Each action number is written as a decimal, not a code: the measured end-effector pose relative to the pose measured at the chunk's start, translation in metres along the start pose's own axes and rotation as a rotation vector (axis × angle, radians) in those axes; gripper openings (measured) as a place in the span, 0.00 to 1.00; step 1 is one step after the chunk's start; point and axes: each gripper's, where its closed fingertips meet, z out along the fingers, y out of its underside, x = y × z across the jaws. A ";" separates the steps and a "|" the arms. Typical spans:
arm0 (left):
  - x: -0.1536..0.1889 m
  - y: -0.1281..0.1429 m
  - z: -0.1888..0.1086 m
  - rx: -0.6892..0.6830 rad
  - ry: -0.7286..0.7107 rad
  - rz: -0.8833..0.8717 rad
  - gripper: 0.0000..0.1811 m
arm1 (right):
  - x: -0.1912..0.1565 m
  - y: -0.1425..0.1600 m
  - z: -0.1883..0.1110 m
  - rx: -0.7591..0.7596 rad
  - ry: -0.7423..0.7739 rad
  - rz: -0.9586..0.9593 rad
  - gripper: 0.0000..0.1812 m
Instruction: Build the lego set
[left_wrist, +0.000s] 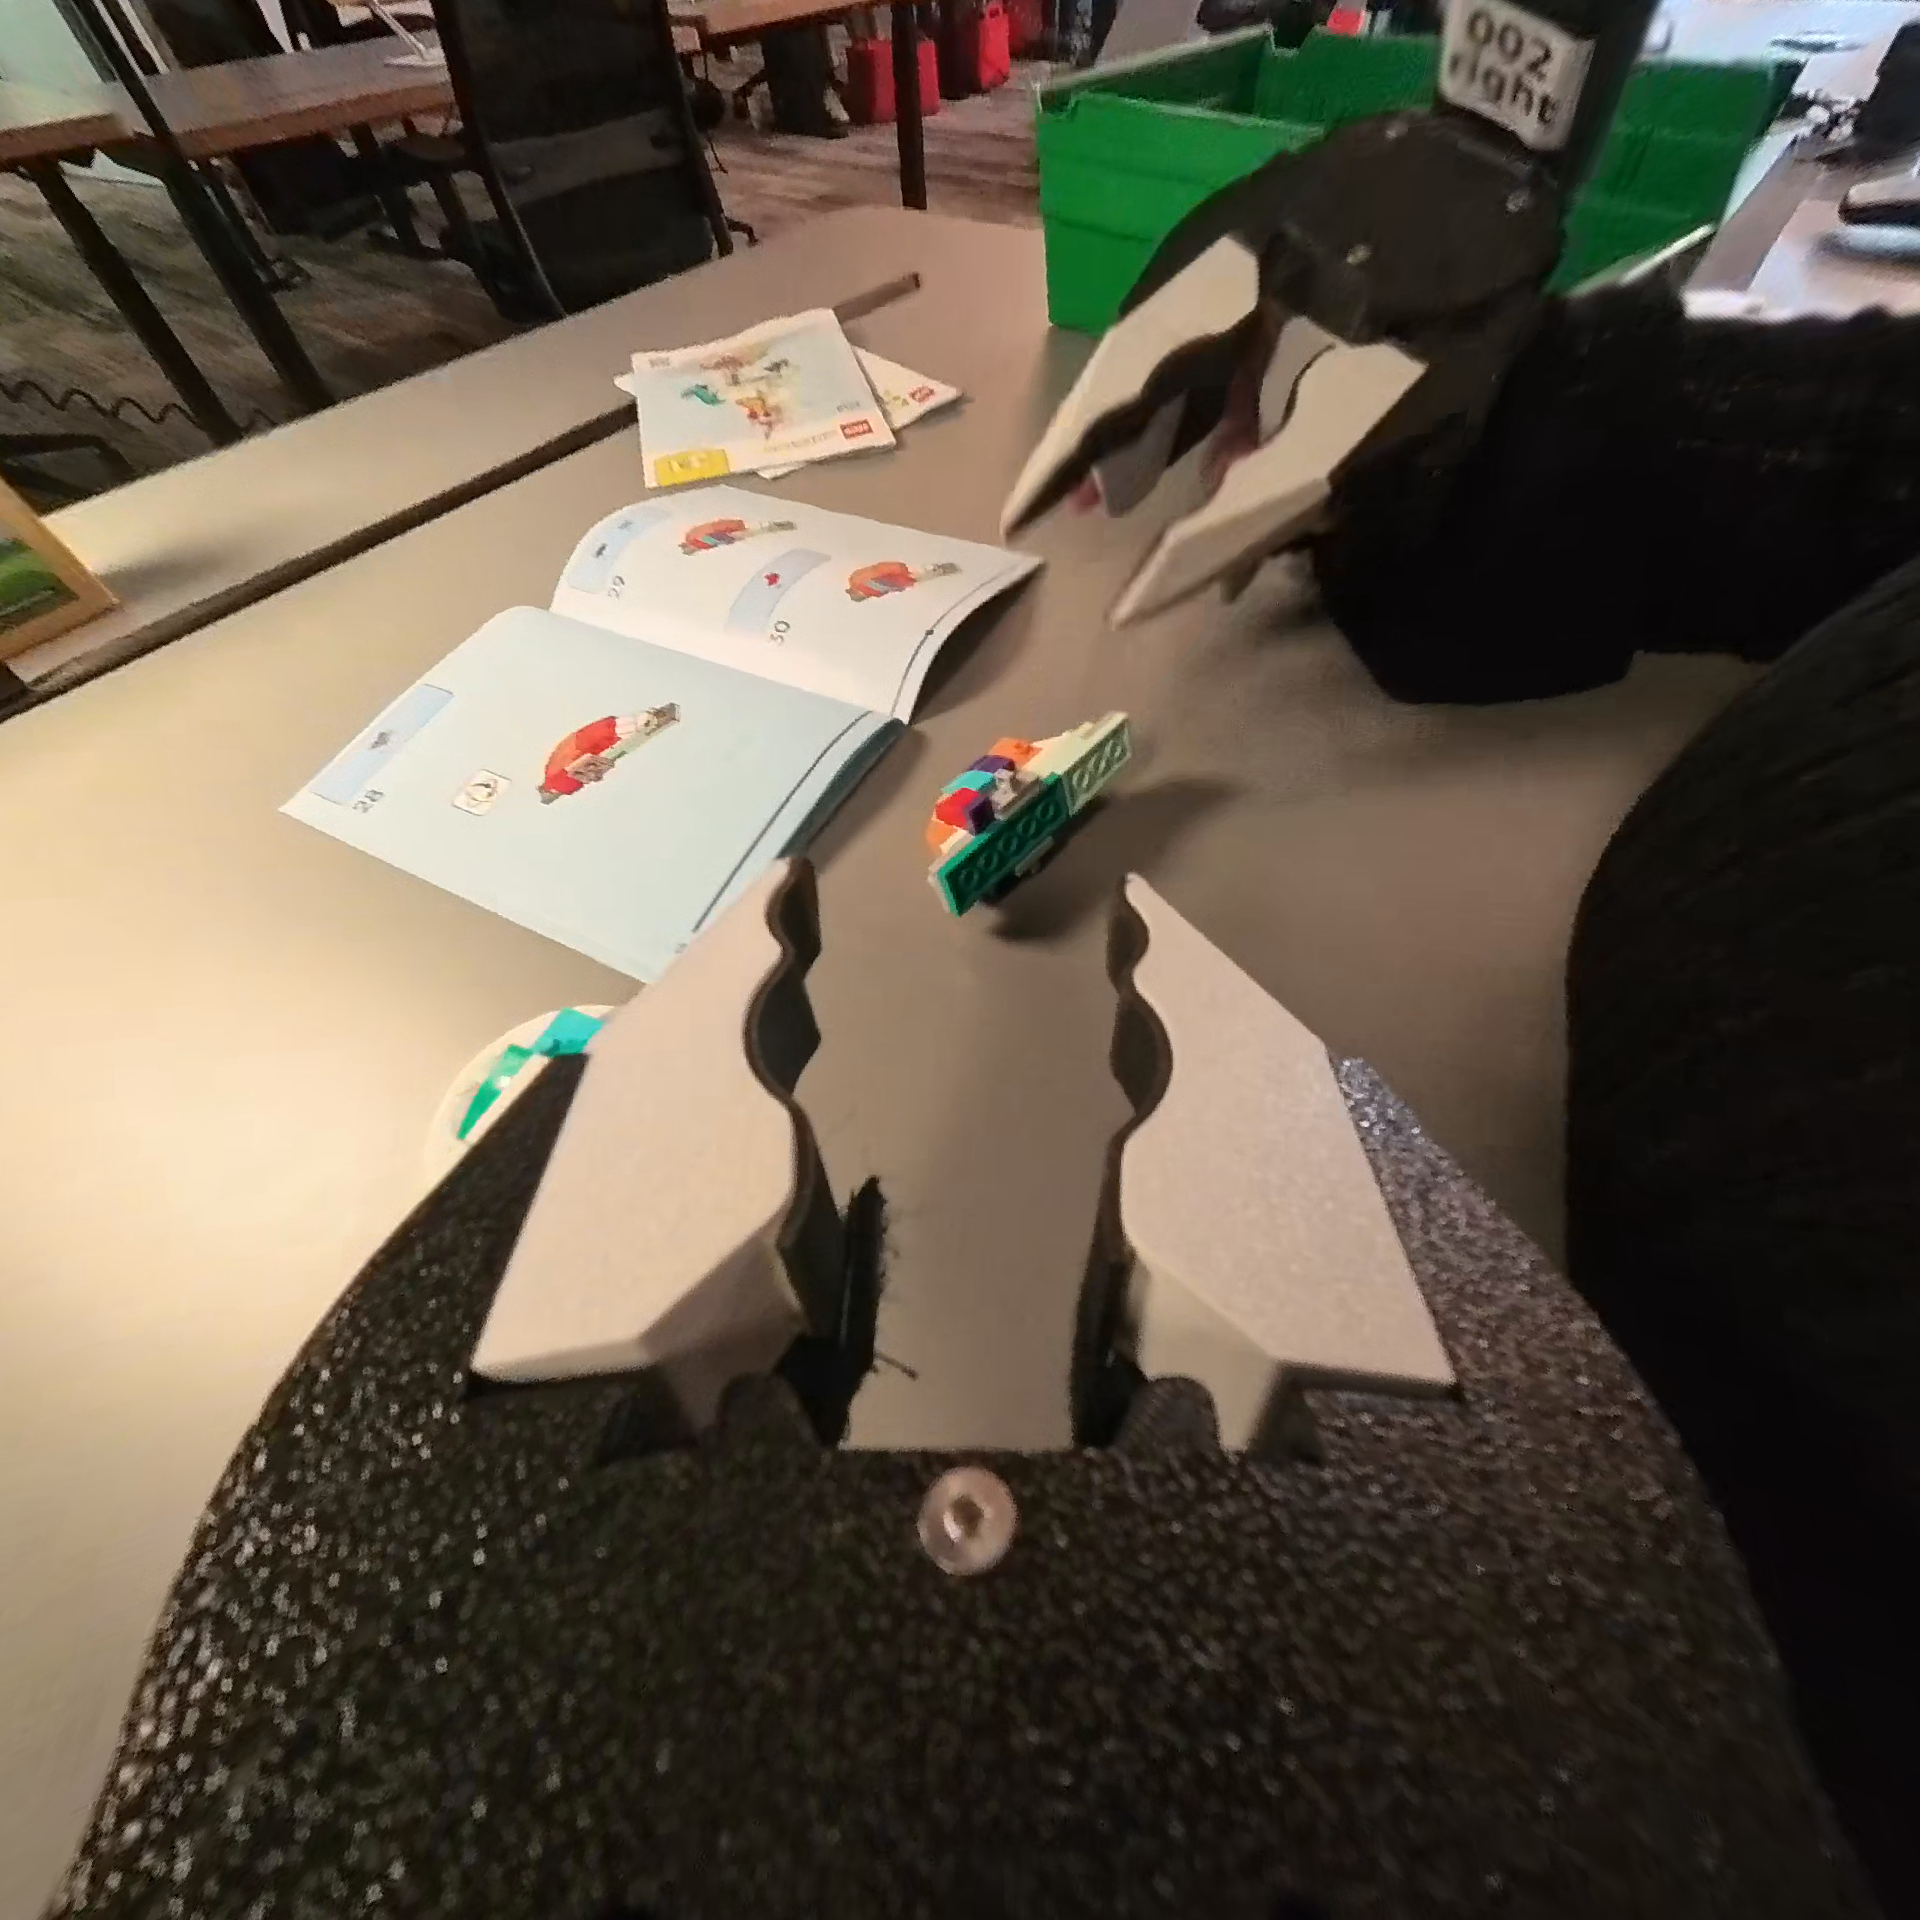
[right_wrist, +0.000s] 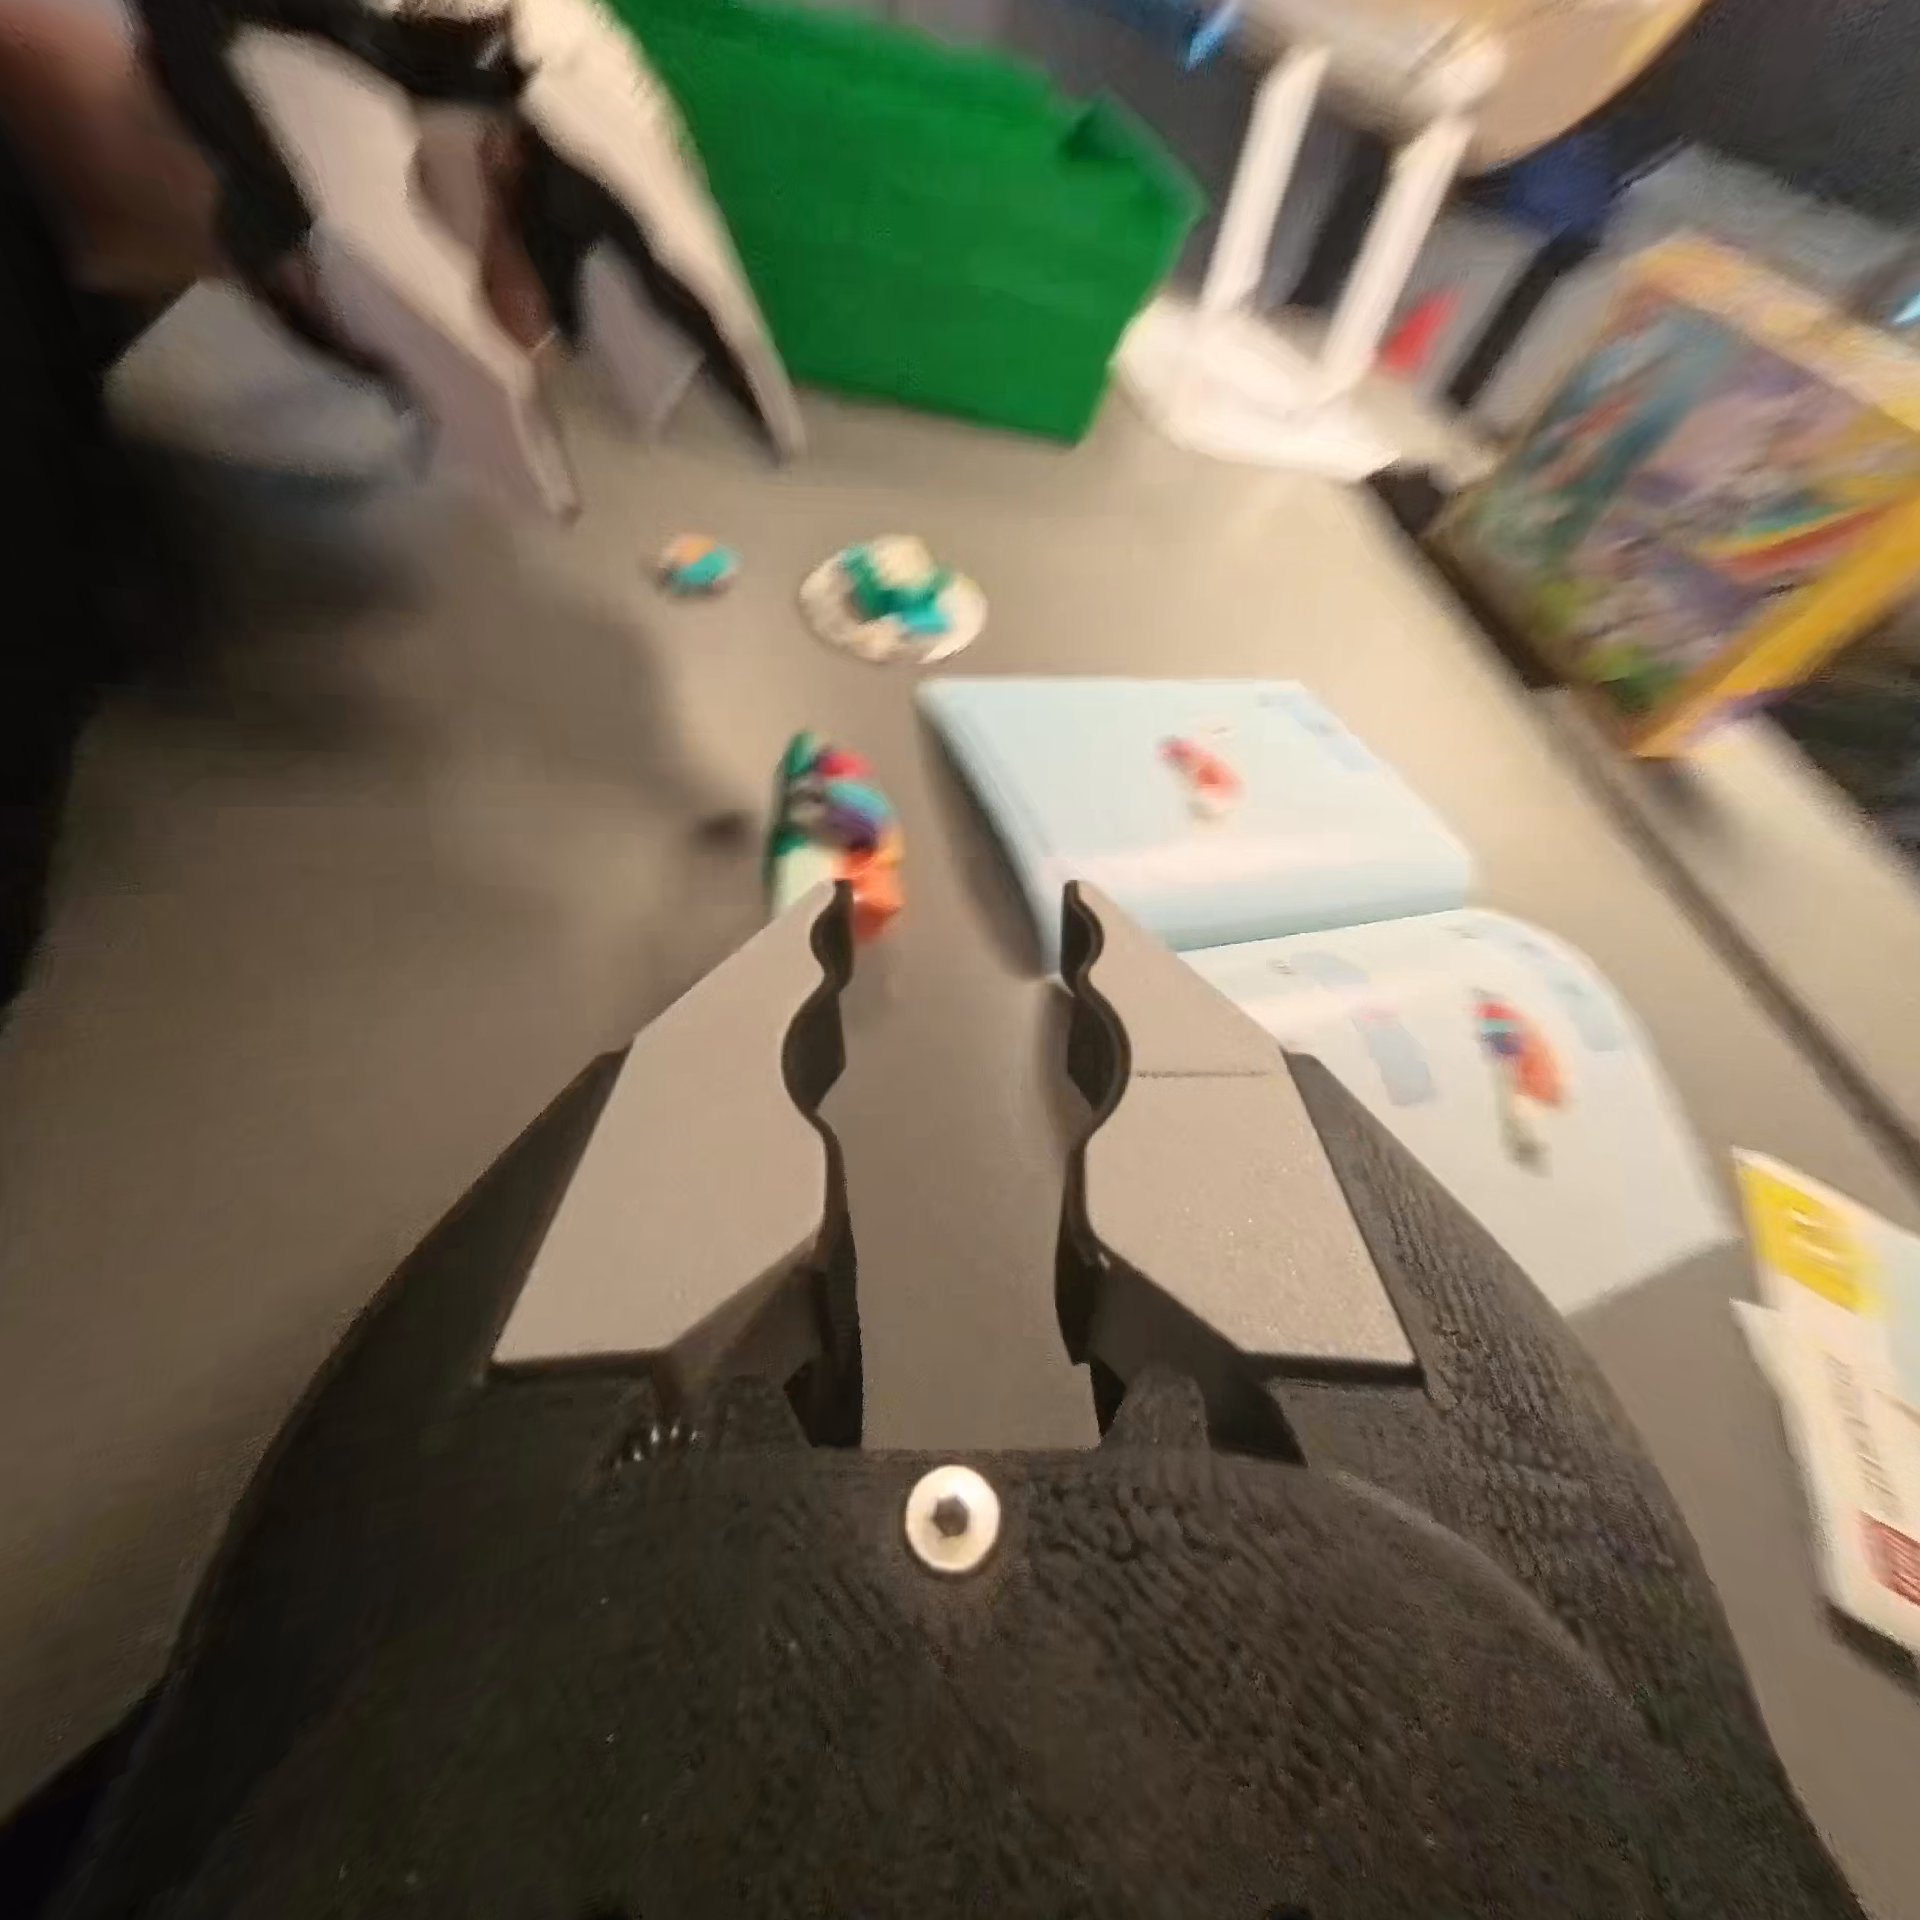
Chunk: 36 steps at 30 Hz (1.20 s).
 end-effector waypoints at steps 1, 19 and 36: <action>-0.001 -0.004 -0.002 0.015 -0.007 -0.002 0.30 | 0.020 -0.010 -0.009 0.092 0.132 -0.006 0.24; -0.091 -0.055 -0.175 0.132 -0.571 0.050 0.49 | 0.127 -0.005 -0.105 0.229 1.053 -0.118 0.18; -0.250 0.099 -0.261 -0.441 -0.734 -0.316 0.14 | 0.155 0.023 -0.122 0.012 1.278 -0.110 0.14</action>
